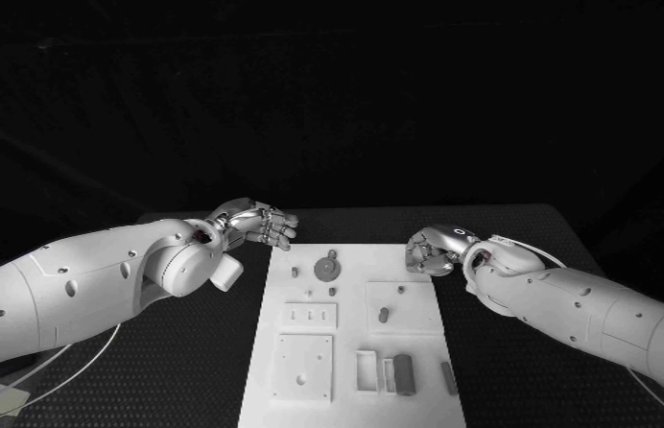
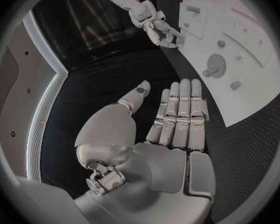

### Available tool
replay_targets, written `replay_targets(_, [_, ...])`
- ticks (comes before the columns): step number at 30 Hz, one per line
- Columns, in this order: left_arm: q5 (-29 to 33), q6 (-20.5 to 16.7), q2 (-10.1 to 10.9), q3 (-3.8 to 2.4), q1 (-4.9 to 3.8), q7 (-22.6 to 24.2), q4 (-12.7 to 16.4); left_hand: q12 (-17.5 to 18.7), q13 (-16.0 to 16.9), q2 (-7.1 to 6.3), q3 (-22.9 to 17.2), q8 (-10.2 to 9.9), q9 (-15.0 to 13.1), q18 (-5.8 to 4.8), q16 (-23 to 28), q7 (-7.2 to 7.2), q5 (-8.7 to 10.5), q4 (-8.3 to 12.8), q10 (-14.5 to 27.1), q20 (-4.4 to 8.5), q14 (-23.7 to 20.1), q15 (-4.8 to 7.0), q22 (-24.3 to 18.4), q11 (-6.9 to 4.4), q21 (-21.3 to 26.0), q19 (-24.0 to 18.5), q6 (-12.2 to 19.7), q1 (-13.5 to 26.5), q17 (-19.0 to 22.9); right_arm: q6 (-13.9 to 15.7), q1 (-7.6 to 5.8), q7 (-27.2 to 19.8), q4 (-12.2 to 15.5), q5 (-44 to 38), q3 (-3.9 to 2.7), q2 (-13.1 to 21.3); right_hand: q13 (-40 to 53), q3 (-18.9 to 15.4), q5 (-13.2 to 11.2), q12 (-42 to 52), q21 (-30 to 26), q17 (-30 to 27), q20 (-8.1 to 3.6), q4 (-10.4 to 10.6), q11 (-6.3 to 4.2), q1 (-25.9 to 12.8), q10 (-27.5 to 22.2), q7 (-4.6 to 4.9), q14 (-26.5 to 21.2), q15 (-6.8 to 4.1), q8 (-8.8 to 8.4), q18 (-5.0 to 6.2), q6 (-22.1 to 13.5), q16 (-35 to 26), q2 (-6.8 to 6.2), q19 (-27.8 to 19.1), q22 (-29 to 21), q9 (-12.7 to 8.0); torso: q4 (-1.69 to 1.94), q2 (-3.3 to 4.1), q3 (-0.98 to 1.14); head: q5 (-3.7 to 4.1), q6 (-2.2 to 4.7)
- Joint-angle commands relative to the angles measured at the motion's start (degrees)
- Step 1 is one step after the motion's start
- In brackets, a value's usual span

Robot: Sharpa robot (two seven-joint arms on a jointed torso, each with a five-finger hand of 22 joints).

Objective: Assemble the parts on the task board

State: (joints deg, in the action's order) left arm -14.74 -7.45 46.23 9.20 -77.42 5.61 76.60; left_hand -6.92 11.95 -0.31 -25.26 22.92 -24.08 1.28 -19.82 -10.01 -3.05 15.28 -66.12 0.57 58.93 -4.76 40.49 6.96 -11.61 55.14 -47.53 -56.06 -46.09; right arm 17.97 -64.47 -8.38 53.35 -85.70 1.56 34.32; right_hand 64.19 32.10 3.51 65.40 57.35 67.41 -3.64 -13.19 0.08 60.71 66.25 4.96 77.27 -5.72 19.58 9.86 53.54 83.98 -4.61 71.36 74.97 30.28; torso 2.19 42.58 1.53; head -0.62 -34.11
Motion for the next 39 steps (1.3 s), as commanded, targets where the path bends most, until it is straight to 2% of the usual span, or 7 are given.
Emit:
replay_targets(1, [-4.6,-1.6,-0.1,-0.08,-0.04,-1.7,0.4,-1.3,1.8,-0.7,0.7,0.3,0.0,1.3,-1.7,0.4,-0.03,-0.1,-2.1,0.98,2.1,1.12,1.0,-0.95,-1.2,2.2,-1.2,0.5,-2.1,2.2,-0.62,4.0,2.2,-1.1,-0.04,0.3,-0.1,0.0,0.1,0.2,0.2,0.0,-0.31,0.3,-0.27,-0.6,0.0,1.24,0.1,-0.49,-0.01,5.14,1.7,0.3,-0.09,0.1,1.0,0.0,-0.13,-0.09,-0.04,-0.11,0.26])
replay_targets(3, [-5.4,-2.2,-0.1,-0.09,-0.05,-2.6,0.6,-2.5,3.9,-0.92,1.3,0.4,-0.3,1.59,-5.1,0.86,-0.02,-0.2,-3.4,2.36,4.1,2.74,2.7,-1.92,-3.4,4.8,-2.3,0.3,-4.7,2.3,-1.27,4.7,3.5,-1.7,-0.05,0.5,-0.1,0.0,0.1,0.2,0.1,0.0,-0.36,0.5,-0.3,-0.8,0.1,1.21,0.1,-0.53,-0.02,5.14,1.7,0.3,-0.36,0.2,0.9,0.1,-0.13,-0.13,-0.07,-0.13,0.42])
replay_targets(8, [-6.0,-1.5,-0.7,-0.09,-0.05,-5.3,0.2,-5.3,11.6,-0.87,2.1,-0.3,-0.7,0.94,-12.0,1.33,0.07,-0.5,-4.2,4.58,3.8,4.44,7.4,-3.29,-7.0,5.8,-3.8,0.3,-9.5,0.0,-2.66,9.0,7.4,-3.3,-0.15,0.8,-0.2,0.1,0.1,0.1,0.1,0.0,-0.44,0.8,-0.33,-0.9,0.2,1.18,0.2,-0.57,-0.05,5.14,1.7,0.3,-0.64,0.3,0.9,0.2,-0.14,-0.26,-0.07,-0.21,0.73])
replay_targets(16, [-7.0,-0.3,-2.2,-0.04,-0.04,-9.3,1.5,-6.5,18.6,-1.37,2.1,-1.2,-1.2,0.69,-15.4,1.56,0.03,-1.4,-3.2,5.36,3.1,5.08,10.5,-3.71,-8.4,5.5,-4.7,1.5,-10.2,-1.4,-3.79,14.9,14.3,-3.3,-0.15,0.5,-0.2,0.4,0.1,0.1,0.1,-0.2,-0.57,0.9,-0.35,-0.6,0.2,1.18,0.2,-0.59,-0.2,5.14,1.6,0.2,-0.6,0.4,0.9,0.3,-0.22,-0.8,-0.26,-0.88,0.71])
replay_targets(21, [-8.9,-1.3,-2.8,0.04,-0.02,-11.6,3.4,-5.9,20.3,-1.77,1.8,-2.3,-0.7,0.59,-15.7,1.1,0.05,-1.5,-2.2,5.23,2.3,4.89,11.0,-3.4,-8.2,4.8,-3.9,1.7,-9.8,-1.3,-3.79,16.4,17.3,-3.1,-0.15,-0.5,-0.2,0.4,0.1,0.1,0.0,-0.2,-0.59,0.9,-0.34,-0.6,0.2,1.2,0.2,-0.6,-0.27,5.14,1.5,0.2,-0.58,0.4,0.9,0.3,-0.1,-0.96,-0.39,-0.97,0.68])
replay_targets(33, [-10.7,-4.6,-4.3,0.23,0.26,-16.5,6.1,-3.4,21.4,-3.85,2.2,-4.3,0.5,0.46,-15.5,-0.06,0.24,-2.5,0.6,4.53,0.4,4.1,11.3,-2.1,-7.0,3.3,-1.8,4.1,-8.7,-0.3,-3.74,17.8,22.1,-3.8,-0.15,-1.4,-0.3,0.5,0.1,0.1,0.0,-0.1,-0.69,0.9,-0.35,-0.4,0.3,1.2,0.3,-0.62,-0.38,5.14,1.4,0.2,-0.54,0.6,0.8,0.4,-0.31,-0.77,-0.25,-1.57,0.65])
replay_targets(39, [-11.1,-5.2,-5.2,0.31,0.29,-18.4,6.2,-3.0,21.5,-3.95,2.6,-4.3,0.4,0.59,-15.7,-0.03,0.24,-2.7,0.5,4.42,0.2,4.01,11.5,-2.06,-6.9,3.1,-2.0,5.0,-8.6,-0.3,-3.74,18.1,24.5,-4.1,-0.16,-1.5,-0.3,0.6,0.1,0.1,0.0,-0.2,-0.74,0.9,-0.34,-0.4,0.3,1.21,0.4,-0.63,-0.48,5.14,1.2,0.2,-0.49,0.7,0.8,0.4,-0.28,-0.81,-0.28,-1.55,0.53])
